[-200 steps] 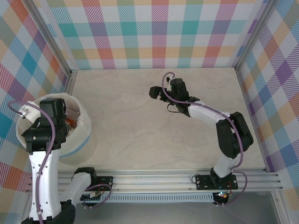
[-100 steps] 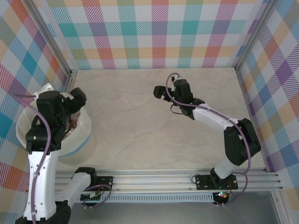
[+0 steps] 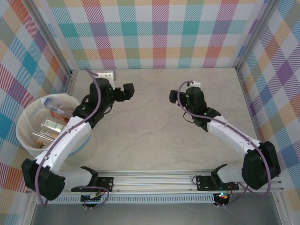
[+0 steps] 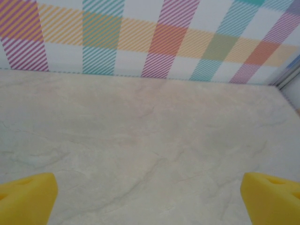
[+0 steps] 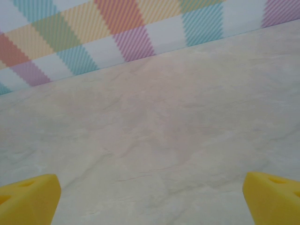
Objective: Put the plastic bottles in the bin
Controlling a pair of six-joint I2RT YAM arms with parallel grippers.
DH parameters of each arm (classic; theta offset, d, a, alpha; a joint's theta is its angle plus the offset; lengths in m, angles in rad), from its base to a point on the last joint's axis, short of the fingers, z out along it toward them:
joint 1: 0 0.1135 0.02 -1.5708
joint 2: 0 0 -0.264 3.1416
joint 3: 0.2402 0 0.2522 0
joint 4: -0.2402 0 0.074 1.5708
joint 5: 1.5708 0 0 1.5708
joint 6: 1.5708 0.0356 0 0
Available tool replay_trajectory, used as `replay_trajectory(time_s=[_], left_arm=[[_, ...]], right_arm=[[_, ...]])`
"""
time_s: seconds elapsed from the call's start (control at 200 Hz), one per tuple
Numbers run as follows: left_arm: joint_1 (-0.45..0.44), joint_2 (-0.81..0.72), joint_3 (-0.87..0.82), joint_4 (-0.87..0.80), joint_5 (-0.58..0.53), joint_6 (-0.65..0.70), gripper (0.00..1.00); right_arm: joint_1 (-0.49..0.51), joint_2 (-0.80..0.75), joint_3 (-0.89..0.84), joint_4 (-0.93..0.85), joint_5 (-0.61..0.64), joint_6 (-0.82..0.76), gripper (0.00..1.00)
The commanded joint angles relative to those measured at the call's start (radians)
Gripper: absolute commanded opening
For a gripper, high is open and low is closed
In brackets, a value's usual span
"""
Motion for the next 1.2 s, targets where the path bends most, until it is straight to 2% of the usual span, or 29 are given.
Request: replay_trajectory(time_s=[0.0, 0.135, 0.265, 0.405, 0.48, 0.59, 0.665, 0.765, 0.825, 0.865, 0.955, 1.035, 1.195], left_arm=[[0.007, 0.049, -0.084, 0.186, -0.073, 0.135, 1.00], [0.080, 0.140, -0.141, 0.191, -0.104, 0.185, 1.00], [0.174, 0.162, -0.221, 0.230, -0.091, 0.188, 1.00], [0.252, 0.132, -0.310, 0.254, -0.106, 0.226, 1.00], [0.303, 0.132, -0.362, 0.261, -0.122, 0.236, 1.00], [0.380, 0.137, -0.444, 0.318, -0.057, 0.239, 1.00], [0.417, 0.172, -0.479, 0.378, 0.013, 0.229, 1.00], [0.427, 0.225, -0.473, 0.416, 0.074, 0.235, 1.00], [0.427, 0.236, -0.490, 0.506, 0.112, 0.265, 1.00], [0.426, 0.242, -0.513, 0.590, 0.119, 0.266, 1.00], [0.436, 0.252, -0.496, 0.565, 0.162, 0.272, 1.00], [0.436, 0.227, -0.539, 0.628, 0.214, 0.273, 1.00], [0.433, 0.178, -0.627, 0.763, 0.258, 0.256, 1.00]], right_arm=[[-0.079, -0.054, -0.065, -0.051, 0.100, -0.081, 1.00], [-0.198, -0.062, -0.179, 0.032, 0.049, -0.212, 1.00], [-0.301, 0.022, -0.236, 0.129, -0.160, -0.320, 1.00], [-0.336, 0.164, -0.231, 0.207, -0.243, -0.388, 1.00], [-0.355, 0.230, -0.250, 0.325, -0.301, -0.402, 1.00], [-0.370, 0.276, -0.201, 0.290, -0.364, -0.465, 1.00], [-0.376, 0.271, -0.259, 0.428, -0.358, -0.515, 1.00], [-0.444, 0.271, -0.281, 0.472, -0.428, -0.465, 1.00], [-0.464, 0.258, -0.320, 0.525, -0.442, -0.443, 1.00], [-0.468, 0.244, -0.359, 0.585, -0.450, -0.441, 1.00], [-0.469, 0.229, -0.459, 0.768, -0.463, -0.449, 1.00], [-0.469, 0.268, -0.518, 0.919, -0.455, -0.443, 1.00], [-0.471, 0.262, -0.499, 0.867, -0.454, -0.442, 1.00]])
